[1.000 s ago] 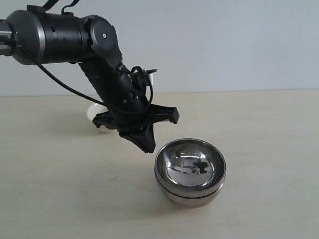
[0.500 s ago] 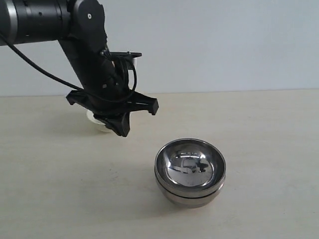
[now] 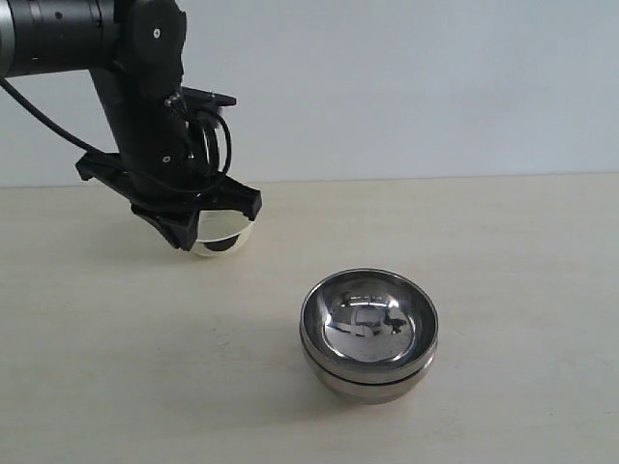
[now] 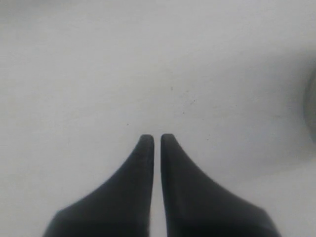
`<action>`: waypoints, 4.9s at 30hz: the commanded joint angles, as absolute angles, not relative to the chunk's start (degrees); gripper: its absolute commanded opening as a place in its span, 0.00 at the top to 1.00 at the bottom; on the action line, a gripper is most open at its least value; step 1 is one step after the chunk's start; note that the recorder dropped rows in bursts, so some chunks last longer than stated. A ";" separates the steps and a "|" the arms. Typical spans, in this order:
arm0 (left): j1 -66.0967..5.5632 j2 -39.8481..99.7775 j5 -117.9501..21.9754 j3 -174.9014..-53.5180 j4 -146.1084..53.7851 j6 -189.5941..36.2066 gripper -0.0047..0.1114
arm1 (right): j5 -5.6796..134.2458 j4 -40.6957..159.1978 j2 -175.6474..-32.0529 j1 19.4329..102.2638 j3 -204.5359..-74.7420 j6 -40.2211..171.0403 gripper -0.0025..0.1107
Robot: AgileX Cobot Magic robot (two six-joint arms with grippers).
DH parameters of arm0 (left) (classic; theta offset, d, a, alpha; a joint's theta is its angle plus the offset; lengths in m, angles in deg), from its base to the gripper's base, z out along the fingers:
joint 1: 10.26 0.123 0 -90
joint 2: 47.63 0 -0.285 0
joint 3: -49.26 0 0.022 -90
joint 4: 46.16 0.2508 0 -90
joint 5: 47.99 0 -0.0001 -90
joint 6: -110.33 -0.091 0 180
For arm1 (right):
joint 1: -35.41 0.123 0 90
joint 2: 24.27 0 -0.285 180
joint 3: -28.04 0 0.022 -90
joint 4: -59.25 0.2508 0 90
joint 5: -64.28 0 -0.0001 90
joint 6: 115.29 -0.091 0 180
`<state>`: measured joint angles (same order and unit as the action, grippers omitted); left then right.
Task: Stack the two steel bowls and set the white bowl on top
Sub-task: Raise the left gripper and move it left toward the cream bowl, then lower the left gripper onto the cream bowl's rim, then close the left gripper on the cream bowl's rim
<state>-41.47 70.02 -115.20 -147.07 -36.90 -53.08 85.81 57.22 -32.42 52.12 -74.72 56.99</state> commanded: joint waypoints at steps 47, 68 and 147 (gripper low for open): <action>-33.86 81.91 -91.11 -146.85 -27.22 -72.53 0.40 | 85.29 57.15 -32.05 51.92 -74.74 57.09 0.98; -33.86 88.46 -88.82 -147.91 -25.73 -81.08 0.45 | 85.29 57.15 -32.05 51.92 -74.74 57.09 0.98; -35.92 92.67 -75.88 -148.59 -13.08 -91.58 0.52 | 85.30 57.15 -32.05 51.92 -74.74 57.09 0.98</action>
<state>-36.18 92.80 -76.67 -148.40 -13.23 -92.70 85.81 57.22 -32.42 52.12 -74.72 56.99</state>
